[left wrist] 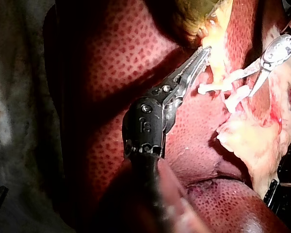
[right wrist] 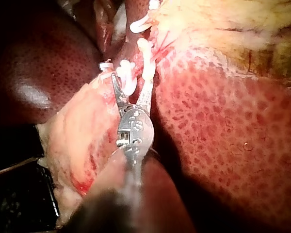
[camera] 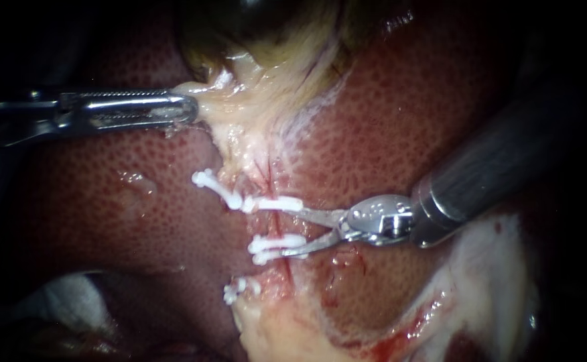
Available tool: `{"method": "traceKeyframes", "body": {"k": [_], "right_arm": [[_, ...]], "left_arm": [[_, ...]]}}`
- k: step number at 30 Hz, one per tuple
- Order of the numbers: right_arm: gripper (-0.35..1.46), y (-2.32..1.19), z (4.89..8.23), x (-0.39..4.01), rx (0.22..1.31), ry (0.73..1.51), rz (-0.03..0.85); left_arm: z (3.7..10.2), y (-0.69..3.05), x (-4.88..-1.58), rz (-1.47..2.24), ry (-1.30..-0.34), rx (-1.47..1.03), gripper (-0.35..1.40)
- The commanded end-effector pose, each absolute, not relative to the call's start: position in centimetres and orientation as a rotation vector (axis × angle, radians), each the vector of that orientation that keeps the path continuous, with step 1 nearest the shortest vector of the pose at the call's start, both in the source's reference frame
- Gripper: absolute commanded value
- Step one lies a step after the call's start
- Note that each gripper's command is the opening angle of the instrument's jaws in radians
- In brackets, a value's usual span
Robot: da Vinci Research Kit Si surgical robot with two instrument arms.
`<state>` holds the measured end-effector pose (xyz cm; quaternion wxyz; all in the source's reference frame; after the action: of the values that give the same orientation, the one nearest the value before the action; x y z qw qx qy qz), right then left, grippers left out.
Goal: Go to the cutting position right tube
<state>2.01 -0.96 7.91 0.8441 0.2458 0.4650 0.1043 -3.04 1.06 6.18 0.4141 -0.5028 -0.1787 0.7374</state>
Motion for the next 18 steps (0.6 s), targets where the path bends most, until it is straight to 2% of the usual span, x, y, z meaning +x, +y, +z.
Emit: {"method": "traceKeyframes", "body": {"k": [1, 10, 18], "right_arm": [[1.45, -0.96, 7.92, 2.04, 0.524, 0.985, 0.219], [1.43, -0.98, 7.96, 2.17, 0.576, 1.000, 0.229], [1.41, -0.98, 7.95, 2.13, 0.746, 1.019, 0.261]], "left_arm": [[6.18, 1.06, -3.04, 1.853, -0.449, -1.263, -0.35], [6.18, 1.06, -3.05, 1.853, -0.448, -1.263, -0.35], [6.19, 1.06, -3.06, 1.853, -0.448, -1.263, -0.35]]}}
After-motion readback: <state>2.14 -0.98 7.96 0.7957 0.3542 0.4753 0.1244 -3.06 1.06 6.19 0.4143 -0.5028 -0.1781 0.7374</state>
